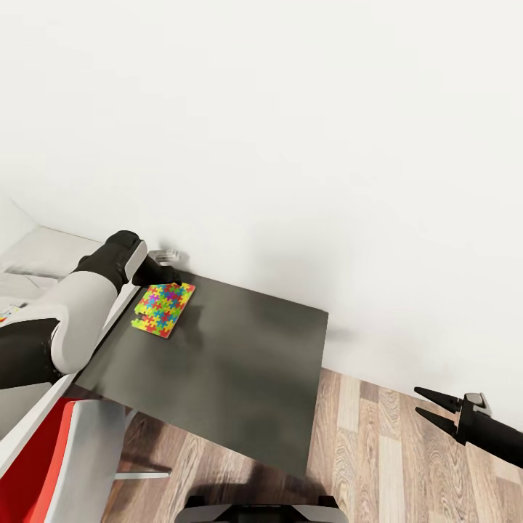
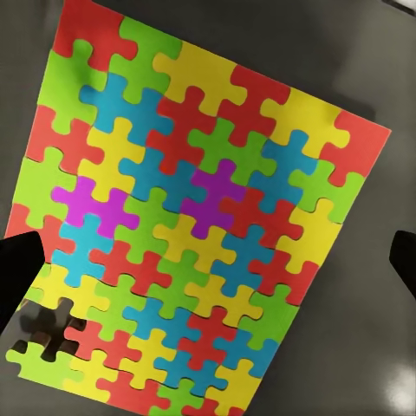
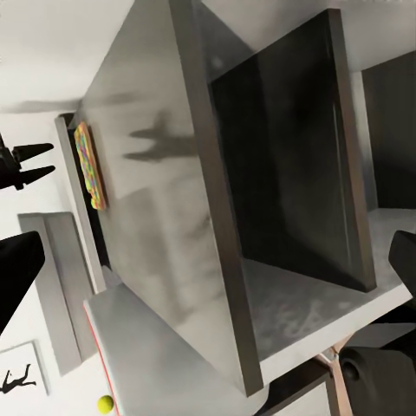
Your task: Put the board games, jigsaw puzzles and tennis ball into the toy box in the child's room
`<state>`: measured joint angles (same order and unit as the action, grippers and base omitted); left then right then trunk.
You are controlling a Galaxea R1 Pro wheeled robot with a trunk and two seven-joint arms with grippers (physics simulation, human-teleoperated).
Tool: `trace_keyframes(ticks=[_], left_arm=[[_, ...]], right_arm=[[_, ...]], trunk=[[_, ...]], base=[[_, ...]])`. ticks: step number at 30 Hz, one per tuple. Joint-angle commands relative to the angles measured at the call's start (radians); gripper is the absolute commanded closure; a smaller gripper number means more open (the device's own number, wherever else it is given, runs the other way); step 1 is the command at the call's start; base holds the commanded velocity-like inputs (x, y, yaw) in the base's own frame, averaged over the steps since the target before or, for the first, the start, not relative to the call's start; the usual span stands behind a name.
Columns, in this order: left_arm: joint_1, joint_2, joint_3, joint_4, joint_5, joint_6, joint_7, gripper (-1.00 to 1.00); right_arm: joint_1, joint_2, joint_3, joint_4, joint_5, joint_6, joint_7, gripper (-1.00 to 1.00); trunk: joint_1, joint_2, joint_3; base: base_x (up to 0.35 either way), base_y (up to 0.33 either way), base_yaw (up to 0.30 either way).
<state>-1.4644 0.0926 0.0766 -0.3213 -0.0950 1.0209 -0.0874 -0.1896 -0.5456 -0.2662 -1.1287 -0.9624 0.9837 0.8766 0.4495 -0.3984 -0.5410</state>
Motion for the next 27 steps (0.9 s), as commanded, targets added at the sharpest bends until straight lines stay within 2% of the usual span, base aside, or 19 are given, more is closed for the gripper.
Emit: trace_keyframes(ticks=[1, 27], left_arm=[[-0.001, -0.001, 0.008, -0.001, -0.011, 0.004, -0.008, -1.0], [-0.001, -0.001, 0.009, -0.001, -0.012, 0.007, -0.009, -1.0]], right_arm=[[-0.001, 0.0, 0.0, 0.0, 0.002, 0.004, 0.004, -1.0], [-0.001, 0.001, 0.001, 0.001, 0.002, 0.001, 0.002, -1.0]], trunk=[[0.001, -0.002, -0.001], [0.001, -0.002, -0.001]], base=[[0.0, 0.0, 0.0], [0.0, 0.0, 0.0]])
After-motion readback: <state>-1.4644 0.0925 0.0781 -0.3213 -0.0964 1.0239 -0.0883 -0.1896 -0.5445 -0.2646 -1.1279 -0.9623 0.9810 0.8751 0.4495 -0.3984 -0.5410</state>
